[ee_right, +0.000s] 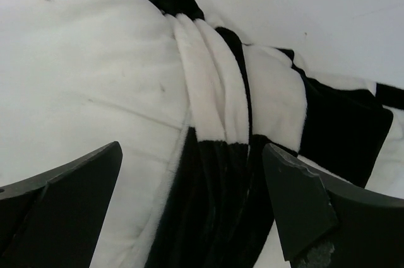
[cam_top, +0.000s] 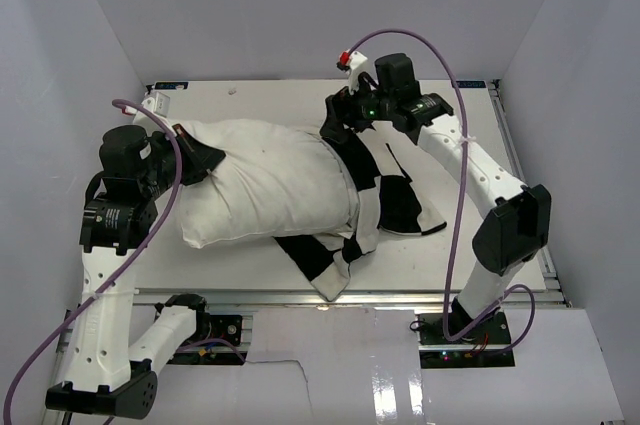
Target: Remove the pillowcase from the pillow
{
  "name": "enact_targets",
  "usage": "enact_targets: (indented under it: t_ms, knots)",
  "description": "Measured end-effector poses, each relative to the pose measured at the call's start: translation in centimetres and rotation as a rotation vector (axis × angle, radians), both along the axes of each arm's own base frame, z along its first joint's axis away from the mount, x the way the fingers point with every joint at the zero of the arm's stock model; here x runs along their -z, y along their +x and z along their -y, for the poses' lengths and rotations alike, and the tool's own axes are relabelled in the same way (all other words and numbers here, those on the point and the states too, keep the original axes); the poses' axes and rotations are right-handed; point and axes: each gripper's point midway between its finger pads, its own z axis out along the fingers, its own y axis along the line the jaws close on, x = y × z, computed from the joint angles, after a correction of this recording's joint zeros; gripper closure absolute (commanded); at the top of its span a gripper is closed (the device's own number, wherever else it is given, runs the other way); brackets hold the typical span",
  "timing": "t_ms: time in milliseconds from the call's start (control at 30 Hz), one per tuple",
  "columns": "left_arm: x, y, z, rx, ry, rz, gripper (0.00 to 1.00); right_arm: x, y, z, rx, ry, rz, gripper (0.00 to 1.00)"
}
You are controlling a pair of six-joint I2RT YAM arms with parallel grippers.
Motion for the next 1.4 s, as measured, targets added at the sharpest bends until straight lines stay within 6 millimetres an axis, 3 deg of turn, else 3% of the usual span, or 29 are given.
enact_targets:
  t_ms: [167,233,267,300,333,433,467,567,733,900,1167,1400]
  knots:
    - [0.2,0.2,0.0,0.003,0.001,0.005,1.0,6.5,1.8,0.8,0.05,-0.156,-0.081,0.02]
    - [0.4,0.4,0.1,0.005,0.001,0.006,1.0,9.2,2.2,1.0,0.05,-0.208,-0.127,0.14]
    - [0.5,0.4,0.1,0.007,0.0,0.004,1.0,10.1,2.3,1.0,0.046,-0.221,-0.143,0.21]
    - [0.7,0.5,0.1,0.007,0.0,0.0,1.0,10.8,2.6,1.0,0.044,-0.231,-0.154,0.38]
    - [0.9,0.5,0.2,0.009,0.0,-0.007,1.0,11.4,2.9,0.9,0.045,-0.24,-0.158,0.46]
    - [1.1,0.9,0.3,0.013,-0.001,-0.016,1.0,11.8,4.2,0.9,0.082,-0.248,-0.164,0.88]
    - [1.2,1.0,0.3,0.014,-0.002,-0.018,1.0,11.8,4.9,1.0,0.102,-0.244,-0.168,0.92]
    - [0.7,1.3,0.5,0.02,-0.004,-0.032,1.0,11.9,7.5,2.6,0.202,-0.217,-0.197,0.92]
    - [-2.3,1.9,0.9,0.033,-0.01,-0.012,1.0,12.7,11.9,8.9,0.423,-0.204,-0.231,0.92]
    - [-4.9,0.9,0.5,0.008,-0.003,0.021,1.0,13.6,13.6,14.0,0.6,-0.208,-0.269,0.92]
    - [-5.4,0.0,-0.5,-0.038,0.035,-0.008,1.0,14.0,14.0,15.7,0.698,-0.207,-0.308,0.92]
    - [-7.2,0.0,-0.7,-0.05,0.042,0.017,1.0,13.8,14.8,16.3,0.728,-0.206,-0.359,0.92]
